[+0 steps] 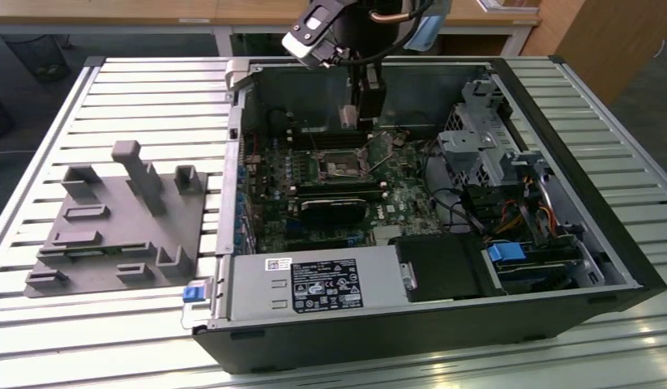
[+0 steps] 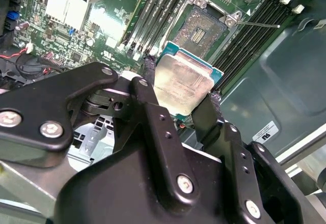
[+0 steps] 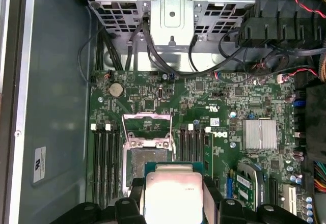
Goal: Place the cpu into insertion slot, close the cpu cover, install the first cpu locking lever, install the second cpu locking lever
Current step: 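Place the cpu into insertion slot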
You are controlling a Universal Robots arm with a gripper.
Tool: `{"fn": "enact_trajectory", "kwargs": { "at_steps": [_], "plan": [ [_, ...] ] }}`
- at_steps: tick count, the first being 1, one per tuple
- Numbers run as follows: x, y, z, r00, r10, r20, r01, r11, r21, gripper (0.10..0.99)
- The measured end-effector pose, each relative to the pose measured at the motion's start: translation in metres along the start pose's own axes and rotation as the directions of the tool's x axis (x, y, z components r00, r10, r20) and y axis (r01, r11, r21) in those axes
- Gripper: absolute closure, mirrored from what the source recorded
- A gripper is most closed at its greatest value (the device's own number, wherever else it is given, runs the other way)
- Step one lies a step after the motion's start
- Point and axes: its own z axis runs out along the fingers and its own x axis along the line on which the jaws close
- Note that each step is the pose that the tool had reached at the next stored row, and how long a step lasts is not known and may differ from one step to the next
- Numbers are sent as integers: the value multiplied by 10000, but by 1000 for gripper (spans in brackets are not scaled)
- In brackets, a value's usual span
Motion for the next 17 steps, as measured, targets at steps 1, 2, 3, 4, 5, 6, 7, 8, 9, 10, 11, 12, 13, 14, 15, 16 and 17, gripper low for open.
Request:
{"fn": "enact_trajectory", "kwargs": {
  "at_steps": [1,2,3,4,5,6,7,8,9,10,11,12,13,14,15,16,17],
  "plan": [
    [0,0,1,10000,0,0,0,10000,0,545],
    [0,0,1,10000,1,0,-1,10000,-1,545],
    [0,-1,2,10000,1,1,-1,10000,0,545],
    [0,-1,6,10000,1,-1,-1,10000,-1,545],
    [0,-1,10,10000,1,-2,-1,10000,-2,545],
    [0,-2,15,10000,1,-2,-1,10000,-2,545],
    [0,-2,21,10000,-4,-1,4,10000,-1,545],
    [0,-3,27,10000,-15,-1,15,10000,-1,545],
    [1,-5,38,10000,-34,-4,34,10000,-1,545],
    [3,-6,52,10000,-54,-4,54,10000,1,545],
    [6,-8,70,10000,-71,-6,71,10000,1,545],
    [11,-10,89,10000,-93,-6,93,10000,2,545],
    [18,-12,107,9999,-115,-9,115,9999,2,545],
    [23,-14,126,9999,-135,-12,135,9999,2,545],
    [27,-16,144,9999,-153,-15,153,9999,1,545],
    [30,-19,161,9999,-165,-14,165,9999,2,545],
    [33,-23,178,9999,-170,-12,170,9999,3,545]
  ]
}}
